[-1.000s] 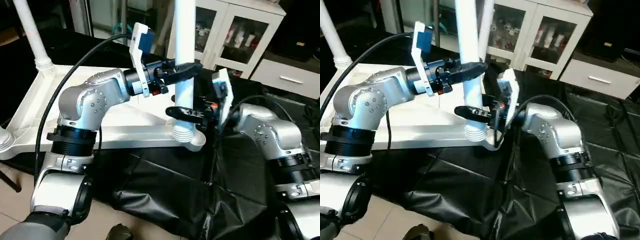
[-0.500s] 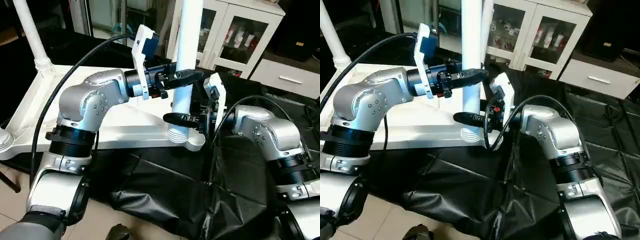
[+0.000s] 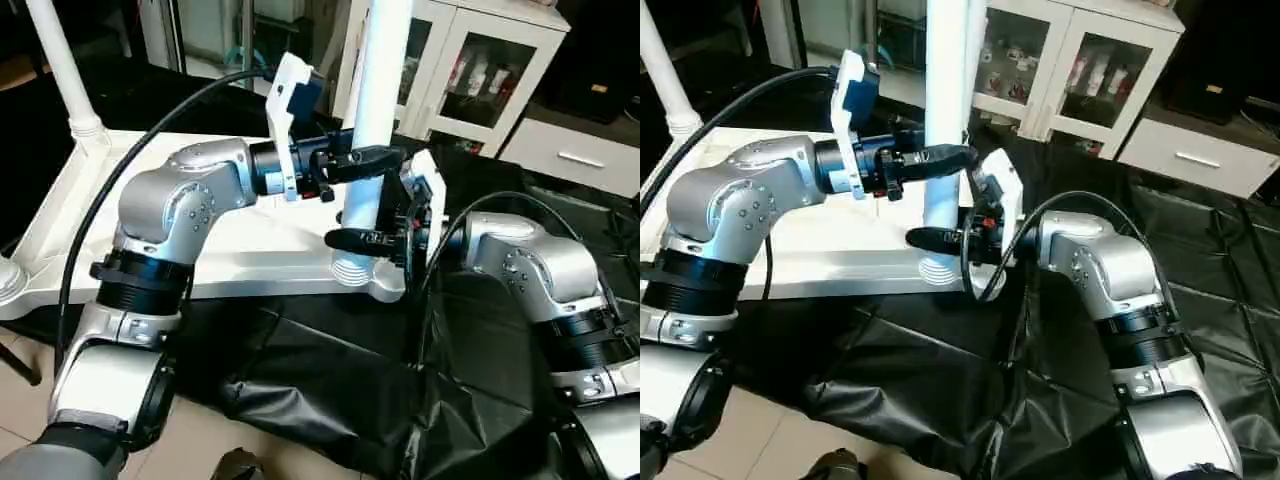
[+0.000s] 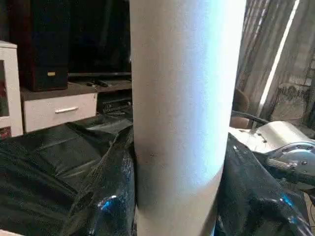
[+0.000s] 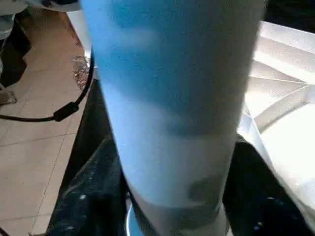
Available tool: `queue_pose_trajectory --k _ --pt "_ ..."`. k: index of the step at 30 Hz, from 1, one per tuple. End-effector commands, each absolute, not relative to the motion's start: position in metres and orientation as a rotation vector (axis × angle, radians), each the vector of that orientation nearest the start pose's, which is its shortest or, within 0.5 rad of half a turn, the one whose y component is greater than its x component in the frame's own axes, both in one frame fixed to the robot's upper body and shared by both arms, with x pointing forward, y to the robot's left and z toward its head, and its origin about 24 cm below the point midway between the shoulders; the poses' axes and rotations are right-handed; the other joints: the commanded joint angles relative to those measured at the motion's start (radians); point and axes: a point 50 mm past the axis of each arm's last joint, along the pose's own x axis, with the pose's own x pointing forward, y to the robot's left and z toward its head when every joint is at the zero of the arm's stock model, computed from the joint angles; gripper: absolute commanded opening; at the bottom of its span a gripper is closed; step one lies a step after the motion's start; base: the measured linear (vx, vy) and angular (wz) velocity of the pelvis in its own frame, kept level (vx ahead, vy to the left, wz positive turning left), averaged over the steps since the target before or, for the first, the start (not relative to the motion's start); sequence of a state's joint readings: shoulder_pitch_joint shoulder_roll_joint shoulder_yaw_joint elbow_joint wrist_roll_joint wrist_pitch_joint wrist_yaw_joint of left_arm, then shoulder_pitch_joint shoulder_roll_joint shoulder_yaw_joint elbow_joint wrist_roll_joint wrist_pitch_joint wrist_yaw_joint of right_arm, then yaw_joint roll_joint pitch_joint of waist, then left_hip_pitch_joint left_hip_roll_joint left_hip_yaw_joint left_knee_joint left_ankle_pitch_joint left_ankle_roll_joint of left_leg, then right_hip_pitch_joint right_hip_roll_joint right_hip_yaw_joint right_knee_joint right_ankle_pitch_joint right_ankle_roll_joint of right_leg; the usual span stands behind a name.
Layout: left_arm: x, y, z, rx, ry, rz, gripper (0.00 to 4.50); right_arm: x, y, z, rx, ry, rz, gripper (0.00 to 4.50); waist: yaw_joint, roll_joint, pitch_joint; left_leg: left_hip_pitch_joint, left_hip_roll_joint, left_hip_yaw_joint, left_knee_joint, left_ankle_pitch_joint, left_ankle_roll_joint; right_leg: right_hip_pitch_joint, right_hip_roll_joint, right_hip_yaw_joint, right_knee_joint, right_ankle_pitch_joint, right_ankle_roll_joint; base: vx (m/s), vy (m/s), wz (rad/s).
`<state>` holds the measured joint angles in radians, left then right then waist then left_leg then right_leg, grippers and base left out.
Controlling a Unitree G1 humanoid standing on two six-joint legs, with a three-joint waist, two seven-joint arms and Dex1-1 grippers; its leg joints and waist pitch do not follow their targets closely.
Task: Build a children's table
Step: Insert table leg to table base
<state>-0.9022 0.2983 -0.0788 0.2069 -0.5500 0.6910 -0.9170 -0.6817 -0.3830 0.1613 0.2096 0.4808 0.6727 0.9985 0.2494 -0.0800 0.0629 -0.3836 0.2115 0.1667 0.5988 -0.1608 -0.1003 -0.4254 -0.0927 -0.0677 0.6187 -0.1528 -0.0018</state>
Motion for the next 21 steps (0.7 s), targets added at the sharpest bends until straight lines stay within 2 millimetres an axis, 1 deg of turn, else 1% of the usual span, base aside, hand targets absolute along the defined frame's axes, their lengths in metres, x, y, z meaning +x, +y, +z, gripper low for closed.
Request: queue_pose_trajectory --k 1,2,8,9,11,12,14,15,16,18,19,21 --pt "0.330 0.072 0.220 -0.070 0.026 -1.363 1.86 0.325 -0.115 0.148 0.058 0.290 1.242 2.13 -0.006 0.001 -0.083 0.020 0.010 0.006 -0.072 -0.209 -0.061 0.055 -0.047 0.034 -0.053 -0.212 -0.138 0.000 0.000 0.00" --pt "0.330 0.072 0.220 -0.070 0.026 -1.363 1.86 0.325 -0.115 0.147 0.058 0.291 1.242 2.02 -0.006 0.001 -0.083 0.019 0.010 0.006 -0.072 -0.208 -0.061 0.055 -0.047 0.034 -0.053 -0.209 -0.138 0.000 0.000 0.00" --pt "0.329 0.072 0.219 -0.050 0.032 -1.375 1.86 0.325 -0.115 0.146 0.048 0.295 1.246 1.94 -0.006 0.002 -0.083 0.020 0.010 0.006 -0.072 -0.216 -0.064 0.054 -0.047 0.034 -0.053 -0.218 -0.138 0.000 0.000 0.00" --pt "0.329 0.072 0.219 -0.045 0.033 -1.375 1.86 0.325 -0.115 0.146 0.044 0.295 1.246 1.93 -0.006 0.001 -0.082 0.019 0.009 0.006 -0.072 -0.213 -0.063 0.054 -0.047 0.034 -0.053 -0.219 -0.136 0.000 0.000 0.00" --pt "0.331 0.074 0.217 -0.032 0.042 -1.351 1.86 0.326 -0.115 0.145 0.037 0.292 1.236 1.93 -0.006 0.002 -0.082 0.019 0.010 0.006 -0.072 -0.215 -0.064 0.054 -0.047 0.034 -0.054 -0.225 -0.133 0.000 0.000 0.00" --pt "0.332 0.075 0.217 -0.040 0.051 -1.345 2.21 0.326 -0.115 0.144 0.033 0.290 1.230 1.93 -0.006 0.000 -0.082 0.019 0.010 0.006 -0.072 -0.214 -0.065 0.054 -0.047 0.034 -0.053 -0.223 -0.134 0.000 0.000 0.00" --pt "0.333 0.077 0.217 -0.041 0.060 -1.326 2.56 0.327 -0.116 0.144 0.033 0.286 1.219 1.93 -0.006 0.000 -0.082 0.019 0.009 0.006 -0.072 -0.215 -0.064 0.054 -0.047 0.034 -0.054 -0.226 -0.134 0.000 0.000 0.00" --pt "0.334 0.078 0.217 -0.044 0.065 -1.315 2.56 0.328 -0.116 0.143 0.034 0.284 1.212 1.93 -0.006 0.001 -0.082 0.019 0.010 0.005 -0.072 -0.217 -0.065 0.054 -0.047 0.034 -0.054 -0.231 -0.132 0.000 0.000 0.00" --pt "0.335 0.080 0.217 -0.049 0.067 -1.294 2.58 0.329 -0.117 0.143 0.036 0.281 1.198 1.92 -0.005 0.000 -0.081 0.020 0.009 0.006 -0.072 -0.220 -0.066 0.053 -0.047 0.034 -0.055 -0.234 -0.132 0.000 0.000 0.00" --pt "0.336 0.086 0.220 -0.060 0.060 -1.268 2.90 0.333 -0.119 0.143 0.038 0.267 1.156 1.90 -0.005 0.002 -0.081 0.019 0.010 0.005 -0.073 -0.224 -0.071 0.052 -0.048 0.034 -0.054 -0.238 -0.133 0.000 0.000 0.00" --pt "0.337 0.089 0.221 -0.066 0.057 -1.259 2.96 0.334 -0.120 0.142 0.039 0.262 1.139 1.90 -0.007 0.000 -0.082 0.019 0.008 0.005 -0.072 -0.230 -0.071 0.052 -0.048 0.034 -0.054 -0.245 -0.133 0.000 0.000 0.00" --pt "0.338 0.091 0.222 -0.074 0.047 -1.246 3.10 0.337 -0.121 0.142 0.041 0.255 1.116 1.90 -0.005 0.001 -0.081 0.019 0.008 0.005 -0.072 -0.235 -0.072 0.051 -0.048 0.034 -0.055 -0.252 -0.132 0.000 0.000 0.00"
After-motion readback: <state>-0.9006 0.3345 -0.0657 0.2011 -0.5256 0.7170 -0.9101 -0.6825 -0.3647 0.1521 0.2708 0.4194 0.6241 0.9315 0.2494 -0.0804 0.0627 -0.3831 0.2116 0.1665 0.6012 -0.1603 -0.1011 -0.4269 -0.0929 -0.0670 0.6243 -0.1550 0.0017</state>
